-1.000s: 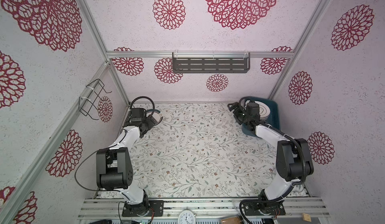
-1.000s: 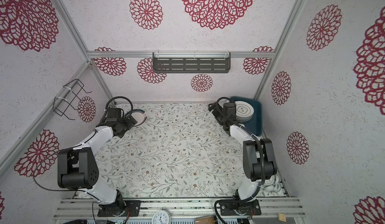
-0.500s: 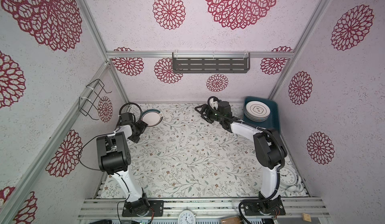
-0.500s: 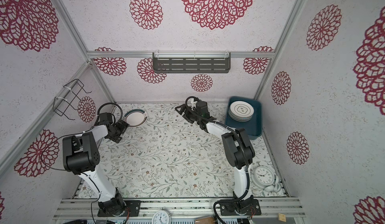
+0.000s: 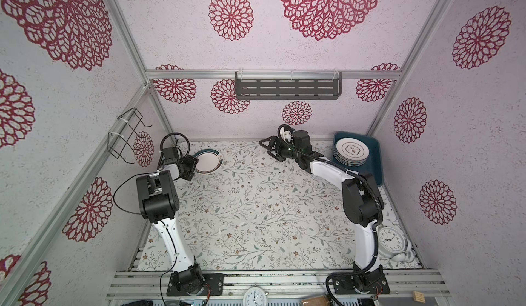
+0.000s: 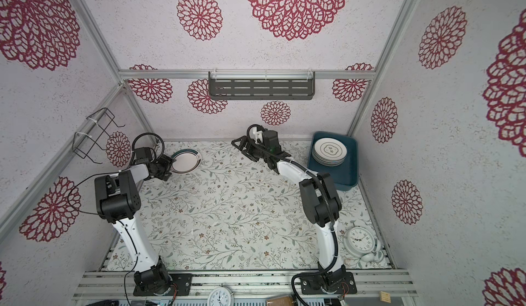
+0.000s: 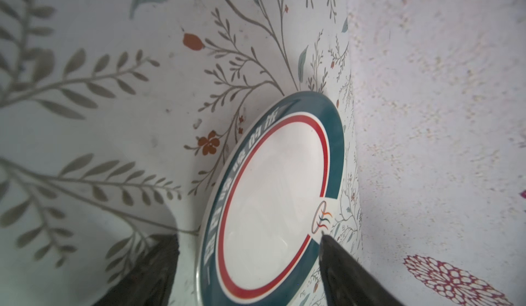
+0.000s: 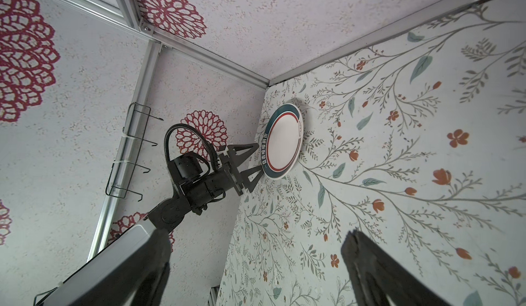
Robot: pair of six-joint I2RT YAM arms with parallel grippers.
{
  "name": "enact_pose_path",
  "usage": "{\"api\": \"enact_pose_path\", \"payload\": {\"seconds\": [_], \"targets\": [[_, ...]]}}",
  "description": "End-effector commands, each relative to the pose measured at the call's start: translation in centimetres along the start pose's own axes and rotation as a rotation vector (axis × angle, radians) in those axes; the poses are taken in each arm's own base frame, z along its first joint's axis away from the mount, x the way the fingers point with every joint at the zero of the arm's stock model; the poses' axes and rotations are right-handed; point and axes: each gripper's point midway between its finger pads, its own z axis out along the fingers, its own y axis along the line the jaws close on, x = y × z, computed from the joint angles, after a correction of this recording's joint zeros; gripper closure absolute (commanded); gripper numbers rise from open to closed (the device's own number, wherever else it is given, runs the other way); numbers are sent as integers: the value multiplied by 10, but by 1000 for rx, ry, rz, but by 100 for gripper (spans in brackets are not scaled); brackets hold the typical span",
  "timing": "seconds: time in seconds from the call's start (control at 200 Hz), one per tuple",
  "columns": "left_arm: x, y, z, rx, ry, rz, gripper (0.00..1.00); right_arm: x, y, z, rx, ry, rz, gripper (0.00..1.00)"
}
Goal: Place the plates into the plastic bin on the countertop
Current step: 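Grasp the green-and-red-rimmed plate with the left gripper while the right approaches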
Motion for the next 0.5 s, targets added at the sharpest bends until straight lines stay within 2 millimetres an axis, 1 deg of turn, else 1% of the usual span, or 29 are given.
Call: {"api": "enact_pose_path", "payload": {"seconds": [0.0, 0.09, 0.235, 0.3, 0.435, 0.495], "targets": [[21, 41, 23, -92, 76, -67, 30, -16, 7, -11, -5, -22, -40, 1], [23, 46, 26, -102, 82, -71, 41, -20, 4, -15, 5, -29, -33, 1], [27, 53, 27, -110, 83, -77, 65, -22, -4, -22, 27, -45, -19, 1], [28, 55, 27, -109, 85, -80, 75, -21, -8, -24, 33, -49, -10, 1], [31, 54, 27, -99, 90, -81, 90, -21, -10, -27, 29, -63, 4, 1], [30, 51, 25, -84, 86, -82, 94, -21, -11, -29, 29, -69, 11, 1]]}}
